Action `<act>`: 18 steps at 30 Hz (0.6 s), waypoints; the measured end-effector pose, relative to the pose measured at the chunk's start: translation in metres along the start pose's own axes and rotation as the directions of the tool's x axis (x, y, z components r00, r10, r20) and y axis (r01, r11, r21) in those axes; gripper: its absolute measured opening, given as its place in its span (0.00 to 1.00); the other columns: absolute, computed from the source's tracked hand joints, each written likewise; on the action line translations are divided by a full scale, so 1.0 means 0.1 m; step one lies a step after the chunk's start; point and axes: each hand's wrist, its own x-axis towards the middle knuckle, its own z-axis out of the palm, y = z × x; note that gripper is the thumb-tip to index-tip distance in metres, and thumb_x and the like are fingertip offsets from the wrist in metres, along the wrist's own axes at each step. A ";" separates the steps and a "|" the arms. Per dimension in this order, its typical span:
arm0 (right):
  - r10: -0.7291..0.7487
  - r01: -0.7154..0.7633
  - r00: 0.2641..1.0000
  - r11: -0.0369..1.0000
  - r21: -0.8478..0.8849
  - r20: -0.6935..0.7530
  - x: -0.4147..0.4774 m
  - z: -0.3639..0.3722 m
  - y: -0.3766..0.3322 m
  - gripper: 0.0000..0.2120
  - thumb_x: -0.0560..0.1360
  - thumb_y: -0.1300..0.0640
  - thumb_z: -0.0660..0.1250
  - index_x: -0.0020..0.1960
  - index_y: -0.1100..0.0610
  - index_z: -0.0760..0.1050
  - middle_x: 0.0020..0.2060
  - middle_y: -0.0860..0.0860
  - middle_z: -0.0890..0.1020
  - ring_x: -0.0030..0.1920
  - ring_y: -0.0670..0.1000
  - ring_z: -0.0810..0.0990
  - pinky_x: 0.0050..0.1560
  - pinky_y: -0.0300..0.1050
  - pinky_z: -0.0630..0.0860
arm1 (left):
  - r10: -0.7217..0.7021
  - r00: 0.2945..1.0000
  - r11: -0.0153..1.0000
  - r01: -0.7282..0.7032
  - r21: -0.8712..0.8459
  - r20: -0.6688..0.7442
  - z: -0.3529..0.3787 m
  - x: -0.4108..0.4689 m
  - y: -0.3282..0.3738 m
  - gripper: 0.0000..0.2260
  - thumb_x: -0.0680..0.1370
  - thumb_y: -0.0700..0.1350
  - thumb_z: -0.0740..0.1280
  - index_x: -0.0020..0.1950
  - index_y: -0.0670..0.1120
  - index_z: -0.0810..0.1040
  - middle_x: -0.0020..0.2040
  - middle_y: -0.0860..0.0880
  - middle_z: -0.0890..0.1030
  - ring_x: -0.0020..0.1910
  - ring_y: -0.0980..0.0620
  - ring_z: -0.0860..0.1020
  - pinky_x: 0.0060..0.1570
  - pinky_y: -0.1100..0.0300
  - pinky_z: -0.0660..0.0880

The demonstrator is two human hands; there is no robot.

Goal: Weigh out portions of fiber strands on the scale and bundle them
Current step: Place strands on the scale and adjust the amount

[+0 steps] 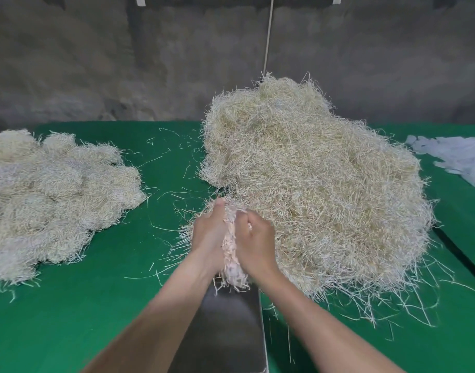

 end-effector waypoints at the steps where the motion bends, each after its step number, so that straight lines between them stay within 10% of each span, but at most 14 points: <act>1: 0.098 -0.101 0.993 0.994 0.049 0.059 0.07 -0.13 0.00 0.15 0.80 0.58 0.57 0.35 0.54 0.68 0.32 0.47 0.72 0.32 0.43 0.70 0.37 0.35 0.68 | -0.024 1.000 0.999 0.024 0.028 0.015 0.01 -0.02 -0.01 0.20 0.79 0.58 0.60 0.60 0.44 0.74 0.50 0.51 0.76 0.52 0.55 0.79 0.52 0.61 0.74; 4: 0.232 -0.326 0.932 0.874 0.360 0.279 0.07 -0.40 0.10 0.05 0.74 0.57 0.65 0.44 0.56 0.70 0.40 0.52 0.74 0.42 0.45 0.73 0.44 0.36 0.69 | 0.133 0.991 0.983 -0.131 0.128 -0.004 -0.04 0.09 0.06 0.22 0.80 0.57 0.58 0.69 0.45 0.69 0.67 0.47 0.72 0.59 0.52 0.70 0.59 0.55 0.64; 7: 0.209 -0.423 0.899 0.649 0.633 0.386 0.04 -0.54 0.11 0.31 0.65 0.49 0.70 0.67 0.46 0.66 0.58 0.46 0.74 0.43 0.42 0.77 0.45 0.44 0.76 | 0.271 0.962 0.932 -0.270 0.243 0.028 -0.05 0.15 0.11 0.13 0.79 0.55 0.62 0.59 0.50 0.73 0.66 0.49 0.72 0.56 0.56 0.69 0.54 0.59 0.63; 11: 0.131 -0.201 0.933 0.962 0.183 0.335 0.19 -0.39 -0.13 0.34 0.70 0.35 0.63 0.73 0.37 0.56 0.66 0.37 0.64 0.59 0.37 0.68 0.59 0.41 0.68 | 0.292 0.937 0.897 -0.338 0.284 0.192 0.18 0.08 0.02 0.18 0.77 0.56 0.63 0.58 0.43 0.75 0.58 0.50 0.79 0.52 0.59 0.75 0.50 0.66 0.70; 14: 0.162 -0.178 0.977 0.978 0.107 0.141 0.30 -0.32 -0.09 0.08 0.76 0.45 0.64 0.51 0.45 0.78 0.45 0.39 0.82 0.38 0.45 0.82 0.40 0.43 0.81 | 0.207 0.970 0.978 -0.205 -0.028 0.126 0.09 0.03 0.08 0.16 0.80 0.55 0.60 0.50 0.42 0.74 0.47 0.47 0.82 0.47 0.53 0.80 0.50 0.55 0.73; 18: 0.267 -0.249 0.963 0.933 0.261 -0.035 0.44 -0.41 -0.06 0.08 0.78 0.46 0.59 0.46 0.49 0.74 0.27 0.43 0.77 0.23 0.41 0.63 0.26 0.36 0.66 | 0.082 0.991 0.994 -0.074 -0.081 0.108 0.02 -0.07 -0.11 0.25 0.78 0.63 0.55 0.64 0.47 0.73 0.62 0.51 0.77 0.57 0.57 0.75 0.62 0.49 0.69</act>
